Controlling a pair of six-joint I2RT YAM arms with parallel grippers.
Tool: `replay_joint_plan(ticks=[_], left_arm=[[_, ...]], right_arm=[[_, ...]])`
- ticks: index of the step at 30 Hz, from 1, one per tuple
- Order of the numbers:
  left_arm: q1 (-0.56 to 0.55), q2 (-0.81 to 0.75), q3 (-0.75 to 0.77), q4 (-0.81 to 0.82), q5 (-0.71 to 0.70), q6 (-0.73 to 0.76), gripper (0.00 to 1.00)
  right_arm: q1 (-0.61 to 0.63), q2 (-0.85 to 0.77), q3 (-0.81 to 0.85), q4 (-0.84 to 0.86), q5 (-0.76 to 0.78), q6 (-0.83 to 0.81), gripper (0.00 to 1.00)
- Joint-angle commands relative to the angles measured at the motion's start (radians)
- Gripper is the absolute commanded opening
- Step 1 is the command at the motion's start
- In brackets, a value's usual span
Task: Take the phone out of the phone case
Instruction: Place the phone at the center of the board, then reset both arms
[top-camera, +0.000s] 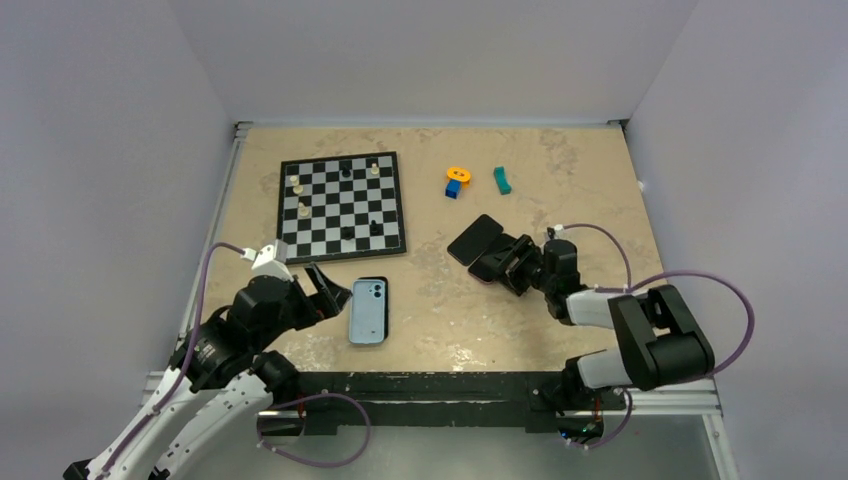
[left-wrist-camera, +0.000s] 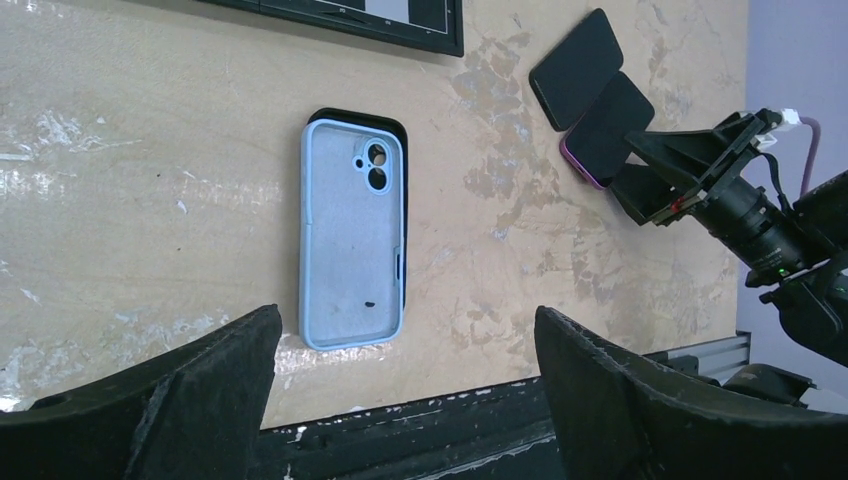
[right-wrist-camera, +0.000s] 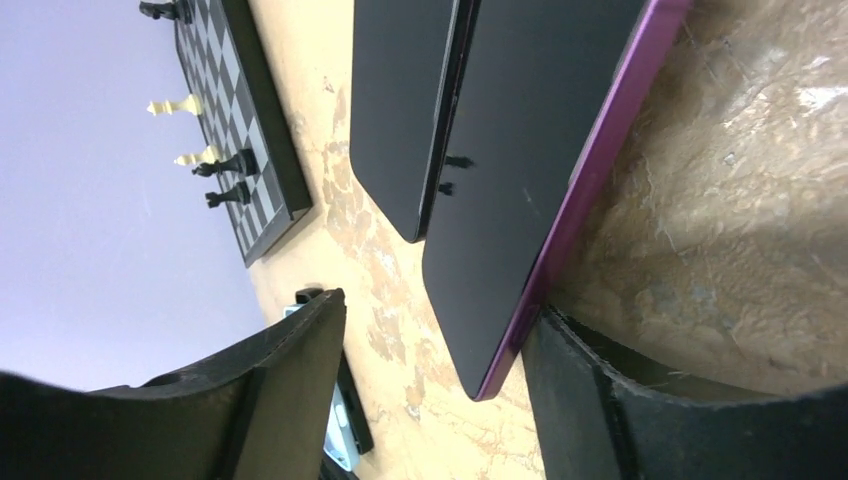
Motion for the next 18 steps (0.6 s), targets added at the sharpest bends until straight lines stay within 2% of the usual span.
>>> replay_joint_plan(ticks=[1, 3, 10, 18], left_arm=[[0.0, -0.006, 0.025, 0.018, -0.021, 0.022, 1.0], [0.0, -0.004, 0.034, 0.025, -0.024, 0.027, 1.0], [0.0, 0.017, 0.101, 0.033, -0.067, 0.073, 1.0], [0.0, 0.007, 0.264, 0.07, -0.192, 0.205, 1.0]], right_arm=[[-0.005, -0.124, 0.026, -0.151, 0.07, -0.08, 0.69], [-0.005, -0.202, 0.032, -0.238, 0.1, -0.1, 0.75], [-0.005, -0.586, 0.053, -0.565, 0.193, -0.163, 0.82], [-0.003, -0.98, 0.312, -0.93, 0.27, -0.401, 0.87]])
